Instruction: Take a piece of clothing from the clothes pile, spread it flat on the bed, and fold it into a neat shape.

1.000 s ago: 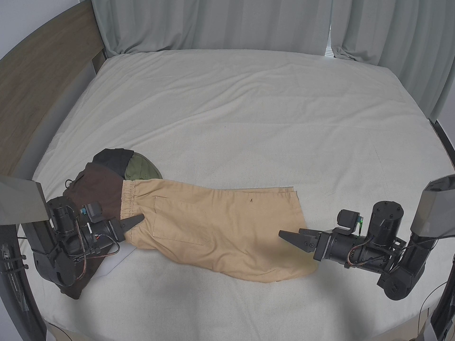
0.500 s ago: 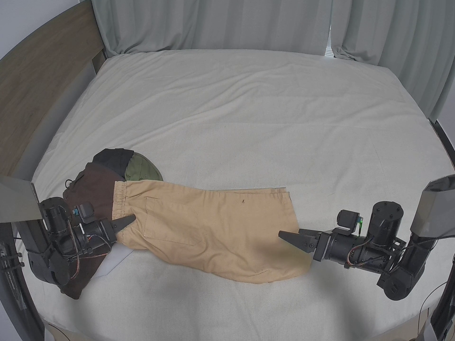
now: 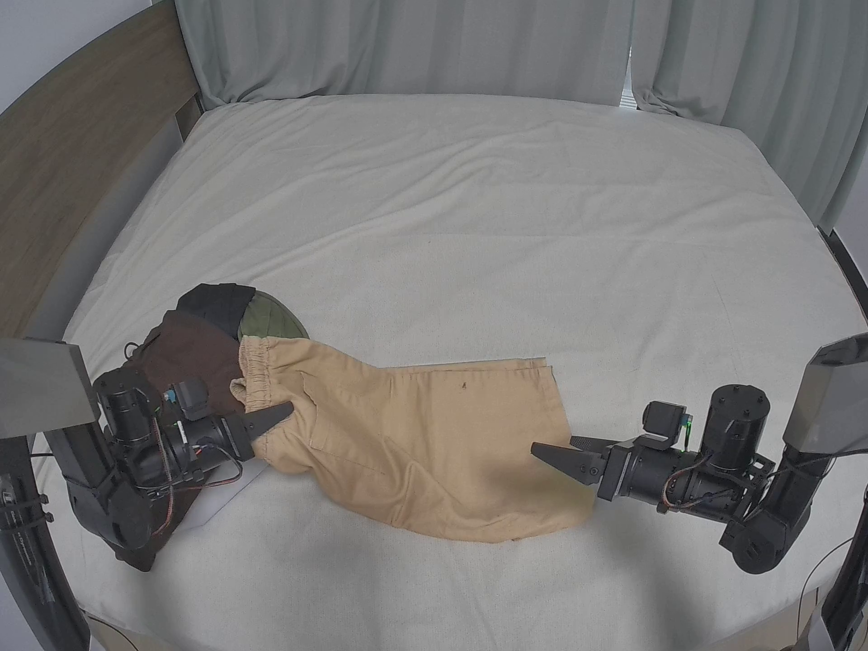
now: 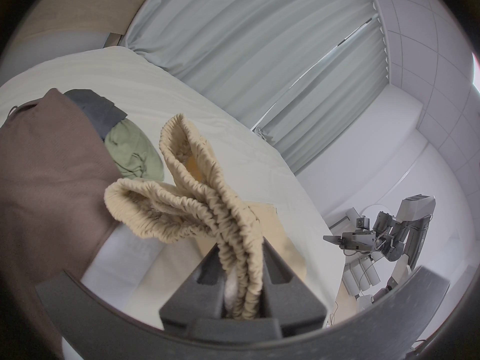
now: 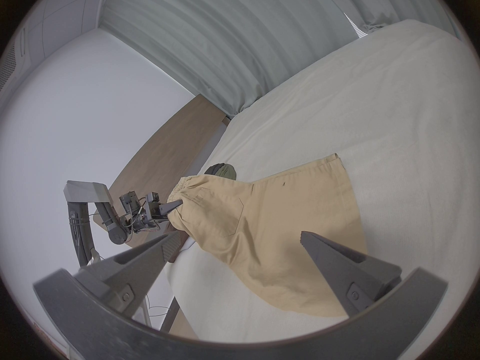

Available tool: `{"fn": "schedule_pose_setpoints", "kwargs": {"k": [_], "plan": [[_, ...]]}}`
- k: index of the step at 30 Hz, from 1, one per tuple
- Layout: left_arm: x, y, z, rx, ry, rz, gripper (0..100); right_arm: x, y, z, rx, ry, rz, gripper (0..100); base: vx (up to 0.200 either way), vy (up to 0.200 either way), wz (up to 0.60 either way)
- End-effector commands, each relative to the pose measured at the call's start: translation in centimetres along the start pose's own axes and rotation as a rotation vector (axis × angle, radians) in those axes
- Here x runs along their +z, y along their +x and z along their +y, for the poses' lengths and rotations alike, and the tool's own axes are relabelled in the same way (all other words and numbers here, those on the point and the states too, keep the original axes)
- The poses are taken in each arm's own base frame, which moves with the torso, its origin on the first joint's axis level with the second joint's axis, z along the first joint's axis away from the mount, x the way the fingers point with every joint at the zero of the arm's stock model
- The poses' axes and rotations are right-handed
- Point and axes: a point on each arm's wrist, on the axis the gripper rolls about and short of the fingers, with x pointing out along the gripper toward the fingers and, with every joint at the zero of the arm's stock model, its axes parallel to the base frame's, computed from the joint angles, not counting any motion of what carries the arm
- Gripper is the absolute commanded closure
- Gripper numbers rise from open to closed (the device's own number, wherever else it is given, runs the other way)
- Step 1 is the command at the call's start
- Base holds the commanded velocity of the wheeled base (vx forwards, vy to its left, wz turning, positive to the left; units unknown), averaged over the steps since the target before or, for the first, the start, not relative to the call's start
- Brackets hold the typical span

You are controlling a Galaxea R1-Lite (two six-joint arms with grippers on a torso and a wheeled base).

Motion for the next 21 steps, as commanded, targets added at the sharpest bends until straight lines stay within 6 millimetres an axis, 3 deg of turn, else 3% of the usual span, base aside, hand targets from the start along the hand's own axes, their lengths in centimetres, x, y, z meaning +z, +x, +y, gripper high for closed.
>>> {"fn": "schedule_pose_setpoints", "kwargs": {"k": [1, 21], "plan": [[-0.1, 1.6, -1.9, -0.044, 0.033, 0.002, 100, 0.1, -0.1, 0.1, 0.003, -0.004, -0.004, 0, 0.0, 0.0, 0.0], [-1.0, 5.6, -5.8, -0.158, 0.041, 0.034, 100, 0.2, -0.2, -0.1, -0.003, -0.008, -0.008, 0, 0.0, 0.0, 0.0]]}}
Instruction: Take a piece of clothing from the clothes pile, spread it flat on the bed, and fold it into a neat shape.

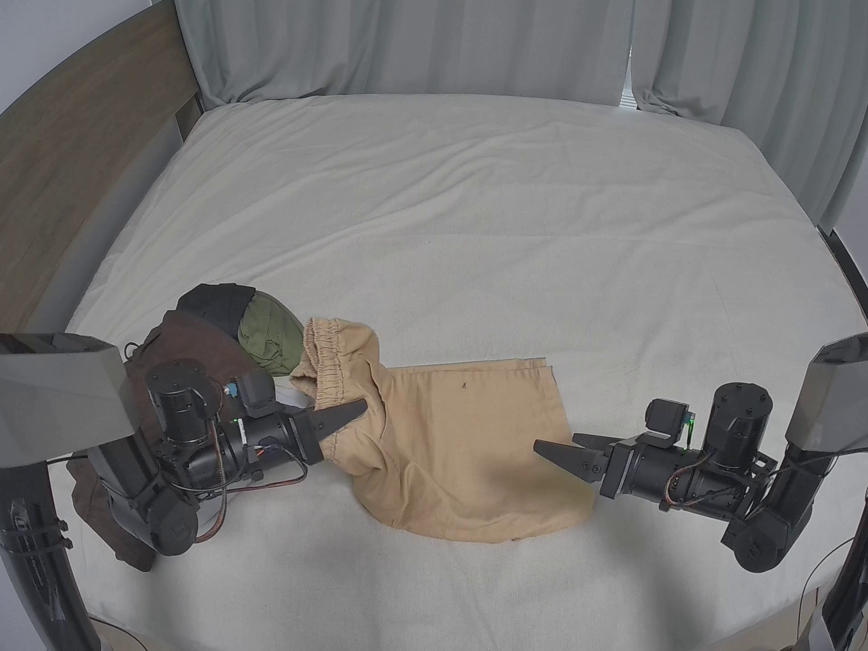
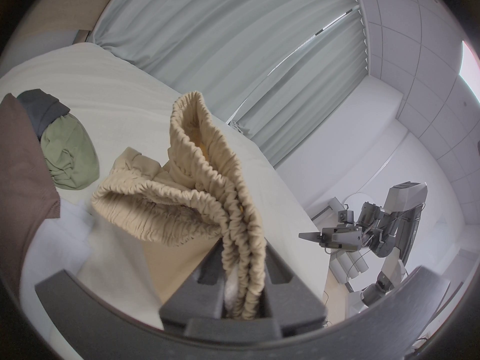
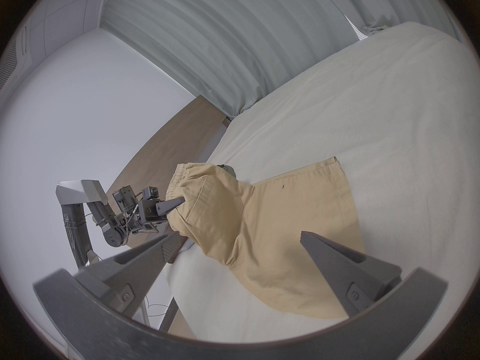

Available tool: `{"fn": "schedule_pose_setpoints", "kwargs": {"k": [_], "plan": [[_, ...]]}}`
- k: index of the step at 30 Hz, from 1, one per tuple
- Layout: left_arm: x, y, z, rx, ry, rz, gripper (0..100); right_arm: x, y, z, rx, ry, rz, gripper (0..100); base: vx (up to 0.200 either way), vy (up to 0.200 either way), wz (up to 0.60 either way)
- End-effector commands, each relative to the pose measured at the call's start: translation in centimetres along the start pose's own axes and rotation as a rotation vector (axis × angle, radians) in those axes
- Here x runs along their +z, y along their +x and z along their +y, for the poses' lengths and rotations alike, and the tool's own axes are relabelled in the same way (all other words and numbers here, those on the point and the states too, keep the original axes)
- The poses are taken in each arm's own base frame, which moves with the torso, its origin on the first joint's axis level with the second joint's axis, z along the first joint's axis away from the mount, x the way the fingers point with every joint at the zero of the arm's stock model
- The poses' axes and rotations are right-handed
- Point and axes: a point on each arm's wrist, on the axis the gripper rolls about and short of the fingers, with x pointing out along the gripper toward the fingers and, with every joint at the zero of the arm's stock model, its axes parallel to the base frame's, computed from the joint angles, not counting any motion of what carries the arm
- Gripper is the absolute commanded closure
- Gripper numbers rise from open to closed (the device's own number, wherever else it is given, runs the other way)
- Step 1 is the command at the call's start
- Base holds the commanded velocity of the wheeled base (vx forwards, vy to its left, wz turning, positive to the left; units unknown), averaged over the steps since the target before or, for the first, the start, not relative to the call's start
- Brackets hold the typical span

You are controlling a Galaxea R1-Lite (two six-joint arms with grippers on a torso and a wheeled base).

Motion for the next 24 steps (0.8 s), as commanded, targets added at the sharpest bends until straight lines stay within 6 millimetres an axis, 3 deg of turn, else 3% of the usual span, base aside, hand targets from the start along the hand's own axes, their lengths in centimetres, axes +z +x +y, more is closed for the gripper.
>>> {"fn": "schedule_pose_setpoints", "kwargs": {"k": [1, 24], "plan": [[0.1, 0.9, -0.7, -0.033, 0.0, -0.002, 100, 0.0, 0.0, 0.0, -0.001, 0.0, 0.0, 0, 0.0, 0.0, 0.0], [-0.1, 5.1, -3.4, -0.096, 0.005, 0.038, 100, 0.9, -0.6, -1.1, -0.039, -0.001, -0.037, 0, 0.0, 0.0, 0.0]]}}
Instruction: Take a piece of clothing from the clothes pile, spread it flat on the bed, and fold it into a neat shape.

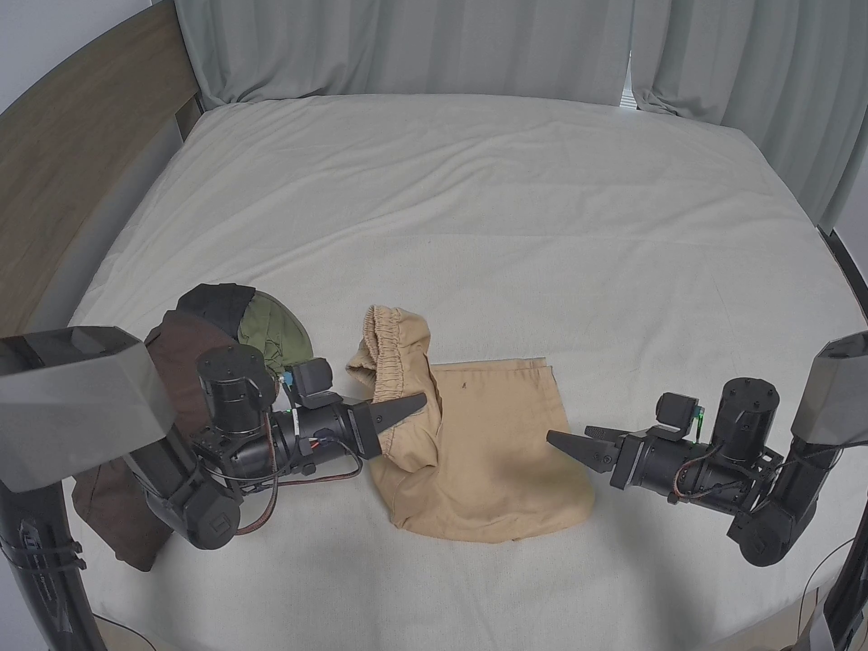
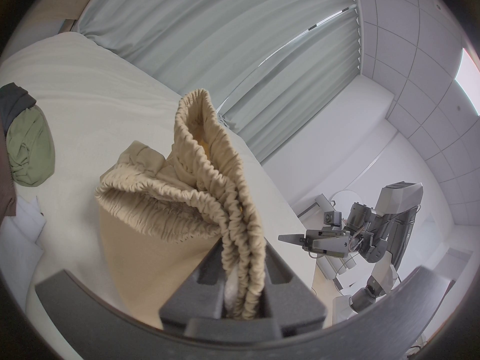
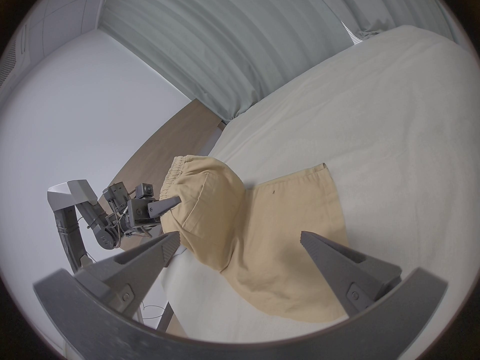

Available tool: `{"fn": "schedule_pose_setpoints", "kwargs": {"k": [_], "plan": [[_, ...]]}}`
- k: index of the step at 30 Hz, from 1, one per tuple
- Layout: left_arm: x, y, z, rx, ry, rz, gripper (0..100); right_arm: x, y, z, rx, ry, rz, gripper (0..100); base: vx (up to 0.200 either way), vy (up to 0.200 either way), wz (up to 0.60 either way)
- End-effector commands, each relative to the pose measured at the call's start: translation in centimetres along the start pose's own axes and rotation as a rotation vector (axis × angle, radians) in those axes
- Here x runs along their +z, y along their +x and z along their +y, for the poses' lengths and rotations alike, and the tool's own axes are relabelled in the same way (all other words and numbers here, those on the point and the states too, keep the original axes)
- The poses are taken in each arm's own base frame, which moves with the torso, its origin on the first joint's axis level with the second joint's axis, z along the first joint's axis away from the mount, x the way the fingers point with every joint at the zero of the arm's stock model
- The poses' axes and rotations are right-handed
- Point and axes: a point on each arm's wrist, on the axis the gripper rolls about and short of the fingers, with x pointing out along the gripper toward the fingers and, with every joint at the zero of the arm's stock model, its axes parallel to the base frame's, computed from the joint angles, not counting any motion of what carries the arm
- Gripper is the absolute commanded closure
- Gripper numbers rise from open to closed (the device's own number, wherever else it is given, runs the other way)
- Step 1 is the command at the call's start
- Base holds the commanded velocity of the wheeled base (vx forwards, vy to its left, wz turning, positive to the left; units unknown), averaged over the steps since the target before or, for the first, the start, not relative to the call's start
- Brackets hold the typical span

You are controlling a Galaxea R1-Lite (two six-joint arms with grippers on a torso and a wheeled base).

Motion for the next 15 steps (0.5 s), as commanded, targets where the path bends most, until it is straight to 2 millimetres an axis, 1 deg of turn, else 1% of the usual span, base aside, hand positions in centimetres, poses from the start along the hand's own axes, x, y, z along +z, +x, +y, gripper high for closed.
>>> {"fn": "schedule_pose_setpoints", "kwargs": {"k": [1, 5, 9, 15], "plan": [[-0.1, 0.8, -0.2, -0.017, 0.006, 0.002, 100, 0.4, -0.1, -0.3, -0.009, -0.001, -0.017, 0, 0.0, 0.0, 0.0], [-0.5, 1.8, 0.0, -0.031, 0.006, 0.01, 100, 0.7, -0.2, -0.8, -0.026, 0.0, -0.031, 0, 0.0, 0.0, 0.0], [-0.9, 3.1, 0.0, -0.054, -0.037, 0.009, 100, 0.8, -0.2, -1.0, -0.034, 0.002, -0.035, 0, 0.0, 0.0, 0.0], [-1.1, 4.3, -0.9, -0.093, -0.075, 0.017, 100, 1.1, -0.4, -1.5, -0.051, 0.005, -0.048, 0, 0.0, 0.0, 0.0]]}}
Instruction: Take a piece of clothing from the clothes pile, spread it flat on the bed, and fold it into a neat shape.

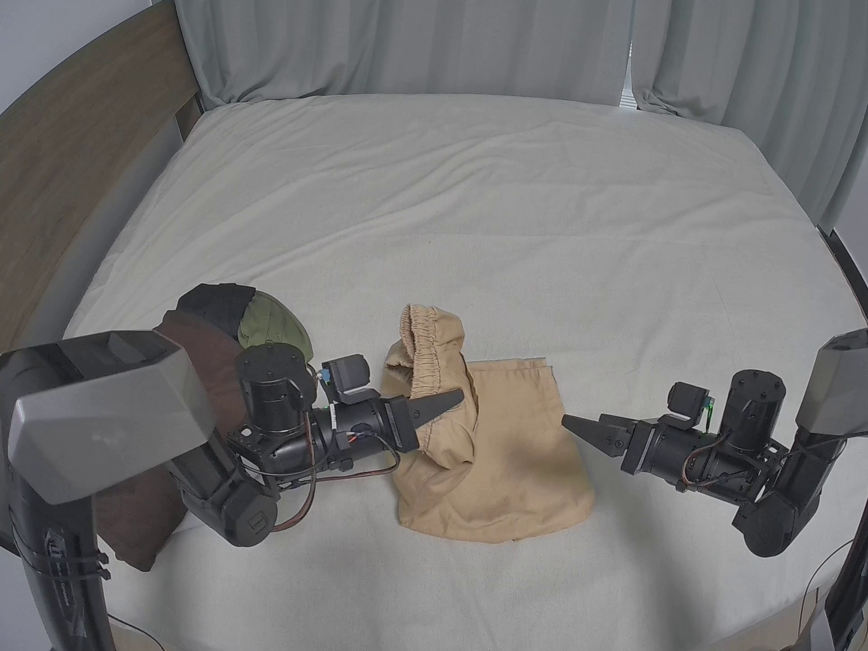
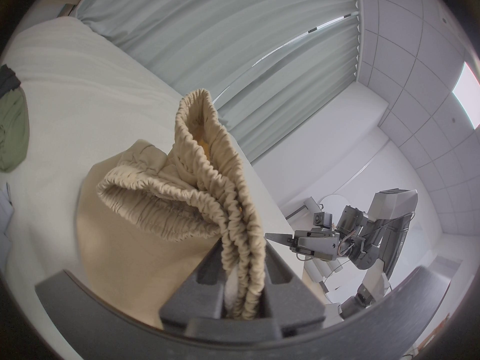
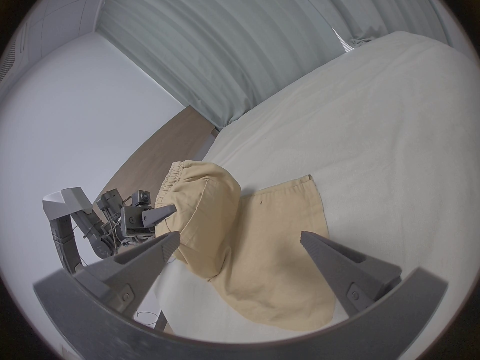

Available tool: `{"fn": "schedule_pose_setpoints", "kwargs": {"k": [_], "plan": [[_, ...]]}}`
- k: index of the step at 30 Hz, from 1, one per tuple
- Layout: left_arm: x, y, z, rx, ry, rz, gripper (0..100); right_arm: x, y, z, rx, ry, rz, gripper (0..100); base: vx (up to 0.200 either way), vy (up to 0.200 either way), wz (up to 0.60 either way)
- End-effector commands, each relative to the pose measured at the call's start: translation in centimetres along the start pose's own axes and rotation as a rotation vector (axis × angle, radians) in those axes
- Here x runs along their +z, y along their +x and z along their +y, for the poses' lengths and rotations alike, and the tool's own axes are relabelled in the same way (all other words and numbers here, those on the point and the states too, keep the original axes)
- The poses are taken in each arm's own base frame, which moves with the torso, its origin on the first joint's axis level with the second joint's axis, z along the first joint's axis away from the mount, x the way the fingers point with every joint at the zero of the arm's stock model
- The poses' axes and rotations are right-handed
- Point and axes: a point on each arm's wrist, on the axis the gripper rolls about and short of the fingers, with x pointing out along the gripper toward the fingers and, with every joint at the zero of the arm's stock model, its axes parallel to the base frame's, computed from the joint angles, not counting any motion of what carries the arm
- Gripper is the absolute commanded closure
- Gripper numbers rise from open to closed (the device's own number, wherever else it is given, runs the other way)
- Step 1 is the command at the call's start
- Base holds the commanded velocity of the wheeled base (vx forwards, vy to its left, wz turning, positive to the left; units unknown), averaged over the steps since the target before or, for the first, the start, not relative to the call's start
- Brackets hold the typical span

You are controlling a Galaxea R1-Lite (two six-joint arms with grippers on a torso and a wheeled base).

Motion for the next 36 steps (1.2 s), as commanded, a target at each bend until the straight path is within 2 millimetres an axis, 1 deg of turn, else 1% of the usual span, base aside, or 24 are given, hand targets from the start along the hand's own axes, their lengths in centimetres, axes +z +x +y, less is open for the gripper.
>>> {"fn": "schedule_pose_setpoints", "kwargs": {"k": [1, 4, 8, 14, 18, 23, 36], "plan": [[-0.6, 1.0, -0.3, -0.023, -0.023, 0.015, 100, 0.1, -0.1, -0.2, -0.006, 0.003, -0.005, 0, 0.0, 0.0, 0.0], [-1.2, 1.6, -0.3, -0.033, -0.041, 0.026, 100, 0.3, 0.0, -0.3, -0.008, 0.002, -0.011, 0, 0.0, 0.0, 0.0], [-2.6, 2.6, -0.2, -0.04, -0.053, 0.058, 100, 0.6, -0.1, -0.7, -0.018, 0.004, -0.024, 0, 0.0, 0.0, 0.0], [-4.1, 3.7, 0.3, -0.039, -0.059, 0.082, 100, 1.2, -0.2, -1.2, -0.031, 0.003, -0.048, 0, 0.0, 0.0, 0.0], [-4.5, 4.2, 0.5, -0.036, -0.056, 0.078, 100, 1.3, -0.2, -1.1, -0.028, 0.002, -0.053, 0, 0.0, 0.0, 0.0], [-5.0, 4.4, 0.8, -0.031, -0.06, 0.082, 100, 1.3, -0.1, -1.1, -0.027, 0.002, -0.052, 0, 0.0, 0.0, 0.0], [-5.2, 4.5, 0.8, -0.023, -0.059, 0.081, 100, 1.3, -0.1, -1.0, -0.025, -0.001, -0.054, 0, 0.0, 0.0, 0.0]]}}
